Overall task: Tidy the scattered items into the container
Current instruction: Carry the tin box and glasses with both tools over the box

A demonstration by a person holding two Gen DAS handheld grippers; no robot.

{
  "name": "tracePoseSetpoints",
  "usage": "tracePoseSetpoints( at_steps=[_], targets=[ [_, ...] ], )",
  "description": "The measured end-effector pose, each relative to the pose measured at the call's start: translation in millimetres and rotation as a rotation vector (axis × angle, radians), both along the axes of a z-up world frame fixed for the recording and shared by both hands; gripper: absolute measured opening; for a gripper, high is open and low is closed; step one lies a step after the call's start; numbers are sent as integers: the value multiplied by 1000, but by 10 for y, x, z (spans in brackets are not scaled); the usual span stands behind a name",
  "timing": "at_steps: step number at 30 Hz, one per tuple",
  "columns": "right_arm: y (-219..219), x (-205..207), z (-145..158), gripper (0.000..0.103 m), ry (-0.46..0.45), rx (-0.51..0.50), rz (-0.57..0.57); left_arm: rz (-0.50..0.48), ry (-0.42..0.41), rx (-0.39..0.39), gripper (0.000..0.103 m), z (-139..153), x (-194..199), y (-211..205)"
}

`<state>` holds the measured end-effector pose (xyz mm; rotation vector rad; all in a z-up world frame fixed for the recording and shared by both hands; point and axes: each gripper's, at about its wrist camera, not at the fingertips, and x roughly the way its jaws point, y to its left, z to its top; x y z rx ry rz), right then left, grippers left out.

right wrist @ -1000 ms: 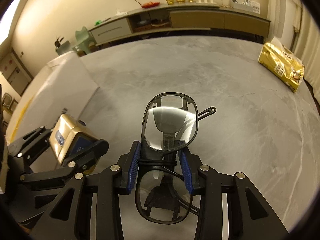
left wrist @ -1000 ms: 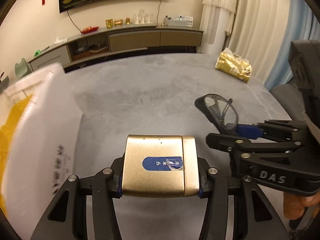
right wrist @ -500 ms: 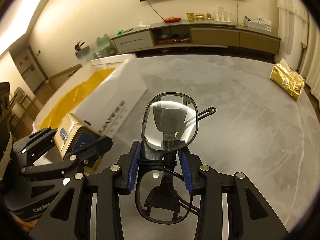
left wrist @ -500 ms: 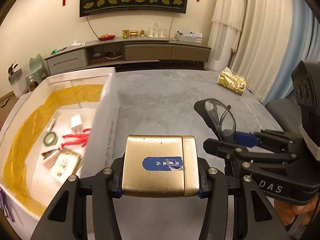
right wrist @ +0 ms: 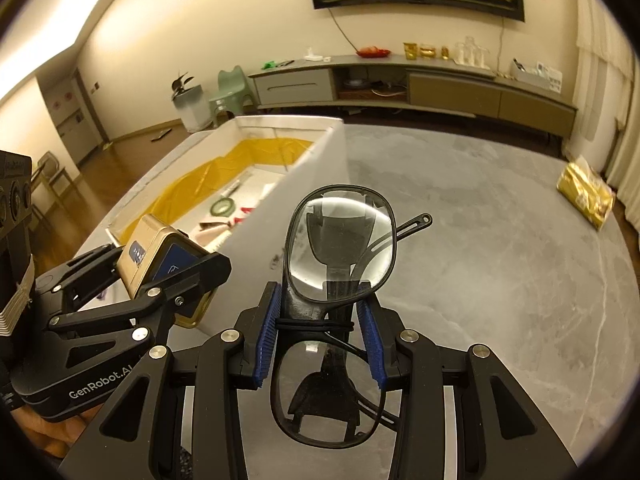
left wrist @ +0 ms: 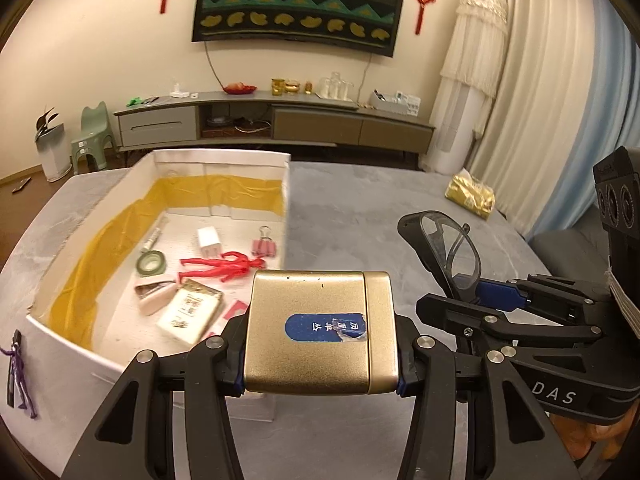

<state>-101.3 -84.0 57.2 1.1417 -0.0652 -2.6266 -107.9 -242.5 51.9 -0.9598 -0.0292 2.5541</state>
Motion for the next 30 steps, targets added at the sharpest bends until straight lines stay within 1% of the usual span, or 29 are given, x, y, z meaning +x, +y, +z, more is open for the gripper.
tracePoseSetpoints(
  at_steps=[7,16,22,30],
  targets=[
    [-280,-14,125,40,14,34,33,32,25,35,52,90,25,-247],
    [-575,-129,251,40,35,67,80,85,57,79,52,211,14,-564],
    [-736,-235,299,40,36,72,106,126,59,103,51,213,-53,-789],
    [-950,-401,310,40,29,77,143,177,42,157,52,186,-167,-1079]
  ],
)
